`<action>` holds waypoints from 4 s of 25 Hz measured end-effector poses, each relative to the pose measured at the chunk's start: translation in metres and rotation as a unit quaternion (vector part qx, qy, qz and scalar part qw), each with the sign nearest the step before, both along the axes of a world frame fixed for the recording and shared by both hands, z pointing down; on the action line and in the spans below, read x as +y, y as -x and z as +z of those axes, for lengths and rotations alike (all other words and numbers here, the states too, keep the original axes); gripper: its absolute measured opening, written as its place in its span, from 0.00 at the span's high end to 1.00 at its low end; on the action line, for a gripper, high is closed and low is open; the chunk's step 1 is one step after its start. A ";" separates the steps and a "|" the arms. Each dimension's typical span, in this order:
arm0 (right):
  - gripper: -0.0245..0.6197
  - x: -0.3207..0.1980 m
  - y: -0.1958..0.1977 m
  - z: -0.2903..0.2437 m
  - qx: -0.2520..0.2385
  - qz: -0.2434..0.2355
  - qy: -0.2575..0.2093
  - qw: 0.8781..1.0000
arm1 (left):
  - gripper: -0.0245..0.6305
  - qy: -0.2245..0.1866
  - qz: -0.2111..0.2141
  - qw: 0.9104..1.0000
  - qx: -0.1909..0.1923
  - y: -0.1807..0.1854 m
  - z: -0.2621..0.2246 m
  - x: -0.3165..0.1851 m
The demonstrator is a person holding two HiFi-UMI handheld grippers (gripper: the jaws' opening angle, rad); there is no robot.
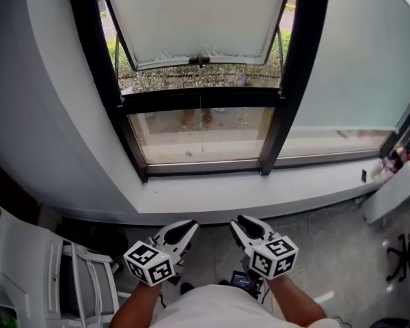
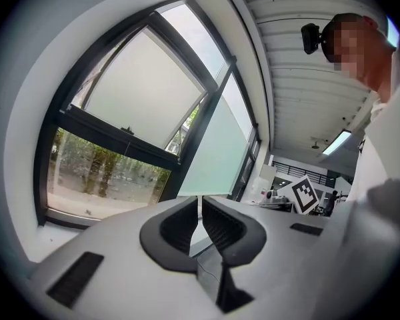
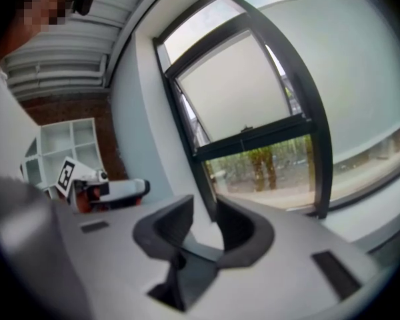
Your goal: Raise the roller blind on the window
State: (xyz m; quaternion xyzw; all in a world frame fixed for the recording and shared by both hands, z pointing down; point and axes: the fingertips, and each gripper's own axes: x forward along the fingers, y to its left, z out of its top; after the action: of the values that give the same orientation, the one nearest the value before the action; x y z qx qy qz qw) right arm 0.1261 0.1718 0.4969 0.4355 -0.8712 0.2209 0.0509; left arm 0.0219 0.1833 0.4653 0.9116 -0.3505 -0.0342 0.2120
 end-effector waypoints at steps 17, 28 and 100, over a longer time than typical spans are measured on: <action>0.80 -0.018 -0.040 -0.002 0.008 -0.011 -0.016 1.000 | 0.90 -0.014 -0.043 0.999 -0.019 -0.017 -0.004 -0.017; 0.80 -0.037 -0.046 0.001 0.033 -0.052 -0.027 0.998 | 0.90 -0.017 -0.057 0.998 -0.027 -0.035 -0.004 -0.028; 0.80 -0.413 0.052 0.017 0.097 -0.051 -0.022 0.994 | 0.90 -0.031 -0.032 0.996 -0.071 0.061 0.001 -0.410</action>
State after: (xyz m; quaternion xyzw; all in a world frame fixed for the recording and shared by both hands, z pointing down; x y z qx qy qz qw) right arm 0.0739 -0.2415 0.5138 0.4107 -0.8879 0.1558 0.1366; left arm -0.0391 -0.2268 0.4663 0.9061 -0.3927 0.0129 0.1568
